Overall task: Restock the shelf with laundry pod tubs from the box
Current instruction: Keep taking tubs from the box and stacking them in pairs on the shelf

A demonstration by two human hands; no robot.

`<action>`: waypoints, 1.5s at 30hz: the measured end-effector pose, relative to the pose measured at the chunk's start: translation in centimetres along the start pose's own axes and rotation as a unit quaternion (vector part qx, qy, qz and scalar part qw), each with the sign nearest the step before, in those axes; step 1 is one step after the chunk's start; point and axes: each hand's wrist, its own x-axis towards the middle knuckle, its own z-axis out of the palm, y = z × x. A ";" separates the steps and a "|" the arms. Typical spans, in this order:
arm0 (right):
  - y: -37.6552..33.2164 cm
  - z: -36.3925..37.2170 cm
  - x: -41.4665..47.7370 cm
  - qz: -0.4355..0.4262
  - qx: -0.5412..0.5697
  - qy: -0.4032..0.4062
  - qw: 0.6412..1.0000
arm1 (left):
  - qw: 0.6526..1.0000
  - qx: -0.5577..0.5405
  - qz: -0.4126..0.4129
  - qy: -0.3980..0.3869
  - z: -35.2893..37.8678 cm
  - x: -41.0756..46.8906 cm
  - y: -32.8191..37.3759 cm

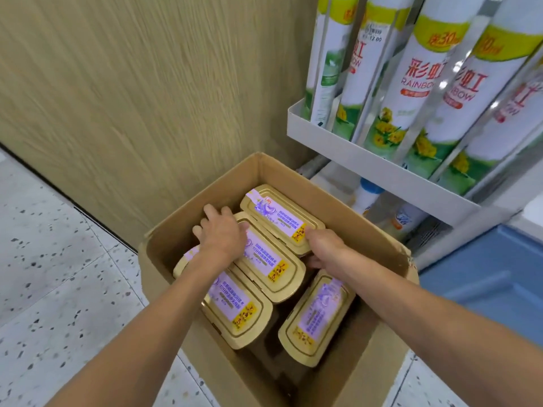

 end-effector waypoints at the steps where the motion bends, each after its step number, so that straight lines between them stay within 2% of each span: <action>1: -0.2 0.0 -0.1 -0.010 0.012 0.006 1.000 | 0.999 -0.031 -0.007 -0.011 0.0 0.1 0.1; 5: -1.6 -0.7 -1.7 -0.049 -0.019 -0.006 0.999 | 0.988 -0.149 -0.005 -0.032 -0.4 0.7 -1.0; 10: -3.3 -3.5 -4.1 -0.093 -0.013 -0.061 0.994 | 0.985 -0.165 0.047 0.027 -1.9 -0.6 -1.0; 12: -4.2 -5.0 -5.3 -0.119 -0.042 -0.065 0.990 | 0.984 -0.161 0.060 0.051 -2.9 -1.2 -0.9; 22: -7.1 -15.2 -13.2 -0.151 0.030 -0.059 0.986 | 0.976 -0.185 0.057 0.098 -10.7 -6.9 2.2; 27: -6.3 -23.1 -19.7 -0.171 0.005 -0.012 0.985 | 0.973 -0.191 0.094 0.088 -13.8 -11.2 6.8; 36: -0.5 -38.1 -29.8 -0.200 0.053 0.127 0.970 | 0.946 -0.233 0.225 0.015 -15.0 -18.9 20.1; 45: 7.7 -49.0 -32.1 -0.133 0.131 0.251 0.950 | 0.926 -0.244 0.285 -0.042 -10.6 -22.9 34.0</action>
